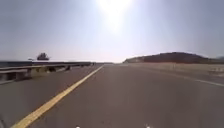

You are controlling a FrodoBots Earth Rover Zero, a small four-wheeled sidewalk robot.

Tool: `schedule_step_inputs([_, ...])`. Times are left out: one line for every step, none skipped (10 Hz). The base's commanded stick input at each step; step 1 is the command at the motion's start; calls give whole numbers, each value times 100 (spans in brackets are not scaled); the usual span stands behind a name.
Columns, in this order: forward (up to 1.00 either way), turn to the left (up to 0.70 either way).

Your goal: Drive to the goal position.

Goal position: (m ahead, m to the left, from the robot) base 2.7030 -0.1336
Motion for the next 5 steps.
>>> schedule_step_inputs([70,0])
schedule_step_inputs([70,0])
schedule_step_inputs([70,0])
schedule_step_inputs([70,0])
schedule_step_inputs([70,0])
